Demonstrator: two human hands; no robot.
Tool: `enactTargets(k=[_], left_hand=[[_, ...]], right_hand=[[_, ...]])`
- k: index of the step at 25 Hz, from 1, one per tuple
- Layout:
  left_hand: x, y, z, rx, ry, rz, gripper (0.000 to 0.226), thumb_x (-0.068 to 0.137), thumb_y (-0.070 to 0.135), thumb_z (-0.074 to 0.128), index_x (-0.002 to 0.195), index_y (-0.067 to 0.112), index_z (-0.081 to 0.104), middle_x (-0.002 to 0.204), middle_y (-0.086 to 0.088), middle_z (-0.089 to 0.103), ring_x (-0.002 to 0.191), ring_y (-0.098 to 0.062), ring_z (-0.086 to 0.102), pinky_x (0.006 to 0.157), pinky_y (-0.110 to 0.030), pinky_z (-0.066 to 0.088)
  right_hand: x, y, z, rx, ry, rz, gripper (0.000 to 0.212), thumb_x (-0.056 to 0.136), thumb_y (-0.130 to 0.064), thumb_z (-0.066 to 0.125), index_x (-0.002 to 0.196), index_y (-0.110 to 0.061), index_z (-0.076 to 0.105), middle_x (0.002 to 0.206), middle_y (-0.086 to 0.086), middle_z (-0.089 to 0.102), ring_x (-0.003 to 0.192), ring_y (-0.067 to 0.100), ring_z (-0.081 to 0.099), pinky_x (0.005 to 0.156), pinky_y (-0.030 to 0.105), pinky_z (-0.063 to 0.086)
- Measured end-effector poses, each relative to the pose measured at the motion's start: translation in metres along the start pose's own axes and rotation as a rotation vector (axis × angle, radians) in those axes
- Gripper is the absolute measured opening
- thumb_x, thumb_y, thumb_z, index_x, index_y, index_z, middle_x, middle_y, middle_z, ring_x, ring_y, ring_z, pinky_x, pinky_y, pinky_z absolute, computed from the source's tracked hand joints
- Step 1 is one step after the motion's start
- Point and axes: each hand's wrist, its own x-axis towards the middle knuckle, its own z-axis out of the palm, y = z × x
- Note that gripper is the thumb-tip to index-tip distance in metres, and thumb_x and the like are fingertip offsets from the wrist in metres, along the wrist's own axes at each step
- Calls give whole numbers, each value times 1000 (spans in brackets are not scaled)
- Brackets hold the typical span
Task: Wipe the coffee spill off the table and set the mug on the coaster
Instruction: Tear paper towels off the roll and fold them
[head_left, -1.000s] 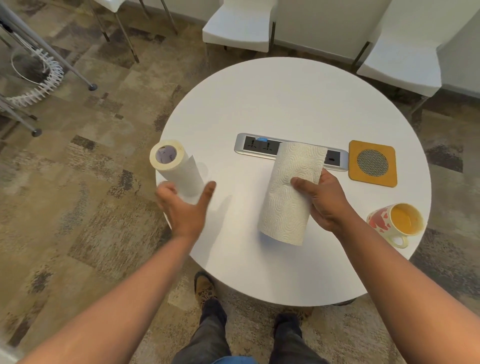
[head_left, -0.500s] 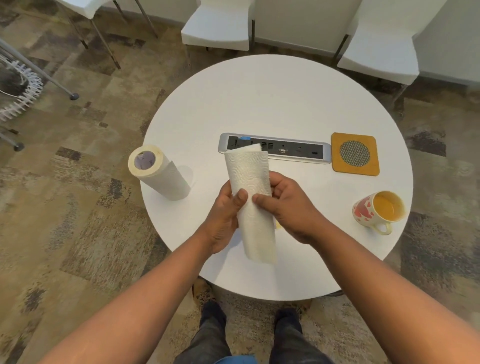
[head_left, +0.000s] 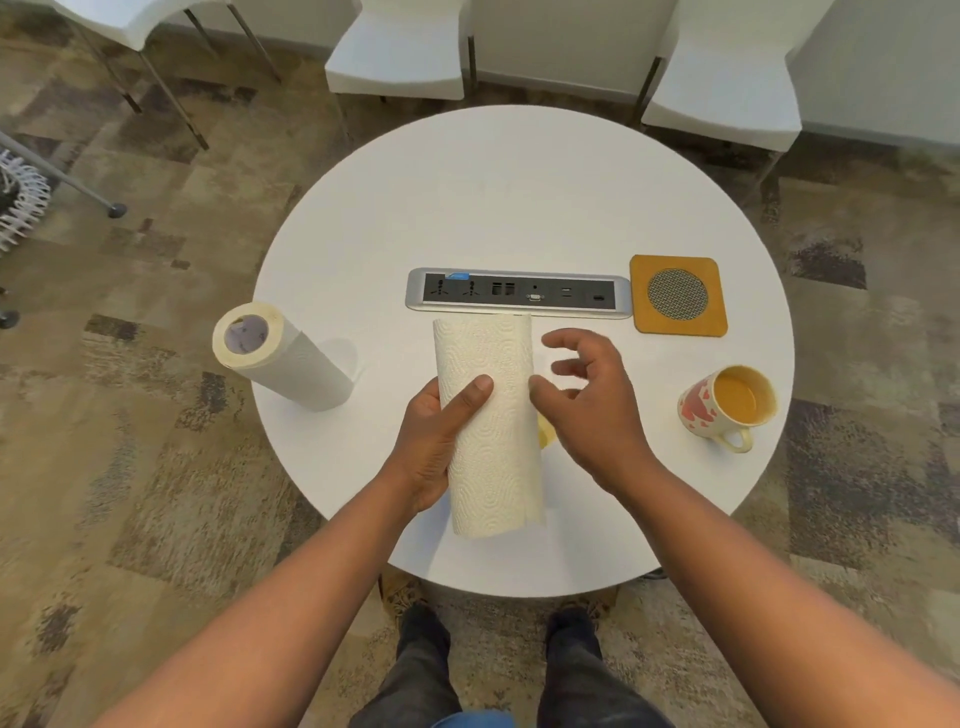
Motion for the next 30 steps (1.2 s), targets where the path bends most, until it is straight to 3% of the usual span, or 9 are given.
enactTargets(k=[2,5,11,16,22,25,30], left_hand=[[-1,2,5,18,7,6,48,89,29,75,131,9,62,125,-18,72,115,-39,69,96,-55,55],[-4,3,13,59,26,11,46,86,33,74,125,11,64,119,-15,74,110,-35,72,92,-50,58],[-3,-3,19,183,103,52,61,84,54,72,126,13,60,115,-8,76,105,-30,74,91,-52,59],[-4,-5,21,284,154,60,68,78,71,64,120,17,58,111,-1,76,99,-22,76,87,-48,61],[-7,-6,25,334,234,86,61,78,69,64,113,20,57,106,3,75,91,-14,76,74,-34,61],[-6,-7,25,343,255,87,57,81,65,67,112,19,57,105,2,75,90,-15,76,76,-37,62],[-3,-9,23,367,271,92,50,86,58,72,112,18,57,107,2,75,92,-17,75,79,-40,62]], right_hand=[[2,5,-2,175,-58,163,36,85,-11,68,114,-30,58,115,-9,63,97,13,65,82,34,57],[2,11,-2,247,-98,235,31,90,-6,61,114,-26,59,103,3,74,97,25,70,87,46,59],[-2,15,-1,336,-163,251,26,99,-6,50,118,-21,59,102,4,77,94,23,73,79,42,59],[-4,16,0,350,-154,263,24,99,-4,49,108,-27,48,101,9,74,63,7,62,58,28,48],[-5,16,2,414,-179,275,25,97,1,45,104,-23,46,92,6,73,69,16,57,60,31,45],[-5,16,3,435,-186,303,23,97,-1,44,106,-22,48,90,3,72,77,21,58,69,41,46],[-5,18,5,452,-189,283,18,97,-6,53,105,-20,47,84,4,70,74,20,59,71,41,45]])
